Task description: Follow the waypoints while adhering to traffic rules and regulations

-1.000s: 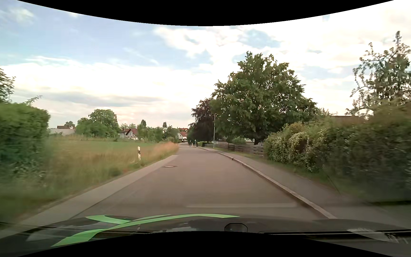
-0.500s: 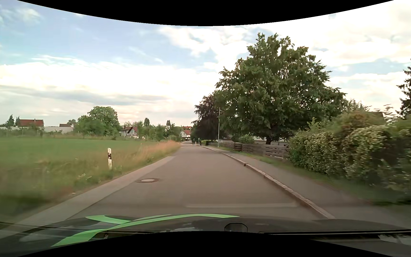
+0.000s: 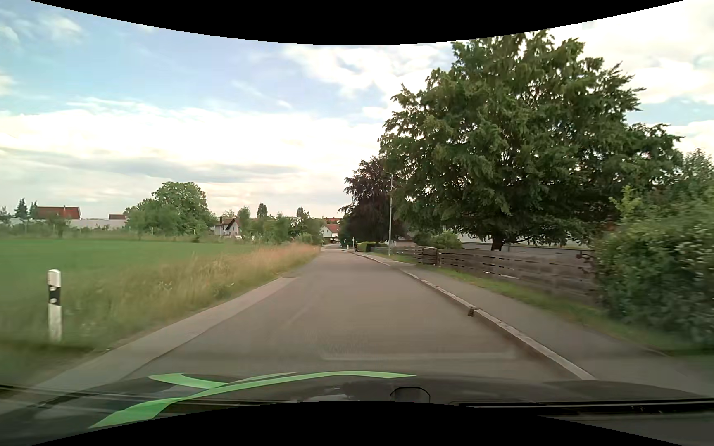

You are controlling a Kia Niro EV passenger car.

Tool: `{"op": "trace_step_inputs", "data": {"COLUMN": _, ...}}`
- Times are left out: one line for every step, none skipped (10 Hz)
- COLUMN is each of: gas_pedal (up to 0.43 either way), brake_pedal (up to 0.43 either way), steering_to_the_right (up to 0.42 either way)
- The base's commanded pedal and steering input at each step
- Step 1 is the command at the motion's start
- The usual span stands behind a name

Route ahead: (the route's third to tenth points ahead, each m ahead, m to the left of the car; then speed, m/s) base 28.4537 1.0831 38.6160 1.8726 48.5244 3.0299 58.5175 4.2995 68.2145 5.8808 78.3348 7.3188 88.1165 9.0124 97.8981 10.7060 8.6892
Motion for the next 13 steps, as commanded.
{"op": "trace_step_inputs", "data": {"gas_pedal": 0.067, "brake_pedal": 0.000, "steering_to_the_right": -0.027}}
{"op": "trace_step_inputs", "data": {"gas_pedal": 0.067, "brake_pedal": 0.000, "steering_to_the_right": -0.026}}
{"op": "trace_step_inputs", "data": {"gas_pedal": 0.067, "brake_pedal": 0.000, "steering_to_the_right": -0.025}}
{"op": "trace_step_inputs", "data": {"gas_pedal": 0.067, "brake_pedal": 0.000, "steering_to_the_right": -0.022}}
{"op": "trace_step_inputs", "data": {"gas_pedal": 0.067, "brake_pedal": 0.000, "steering_to_the_right": -0.021}}
{"op": "trace_step_inputs", "data": {"gas_pedal": 0.067, "brake_pedal": 0.000, "steering_to_the_right": -0.020}}
{"op": "trace_step_inputs", "data": {"gas_pedal": 0.067, "brake_pedal": 0.000, "steering_to_the_right": -0.017}}
{"op": "trace_step_inputs", "data": {"gas_pedal": 0.067, "brake_pedal": 0.000, "steering_to_the_right": -0.013}}
{"op": "trace_step_inputs", "data": {"gas_pedal": 0.067, "brake_pedal": 0.000, "steering_to_the_right": -0.010}}
{"op": "trace_step_inputs", "data": {"gas_pedal": 0.067, "brake_pedal": 0.000, "steering_to_the_right": -0.010}}
{"op": "trace_step_inputs", "data": {"gas_pedal": 0.067, "brake_pedal": 0.000, "steering_to_the_right": -0.010}}
{"op": "trace_step_inputs", "data": {"gas_pedal": 0.067, "brake_pedal": 0.000, "steering_to_the_right": -0.010}}
{"op": "trace_step_inputs", "data": {"gas_pedal": 0.067, "brake_pedal": 0.000, "steering_to_the_right": -0.010}}
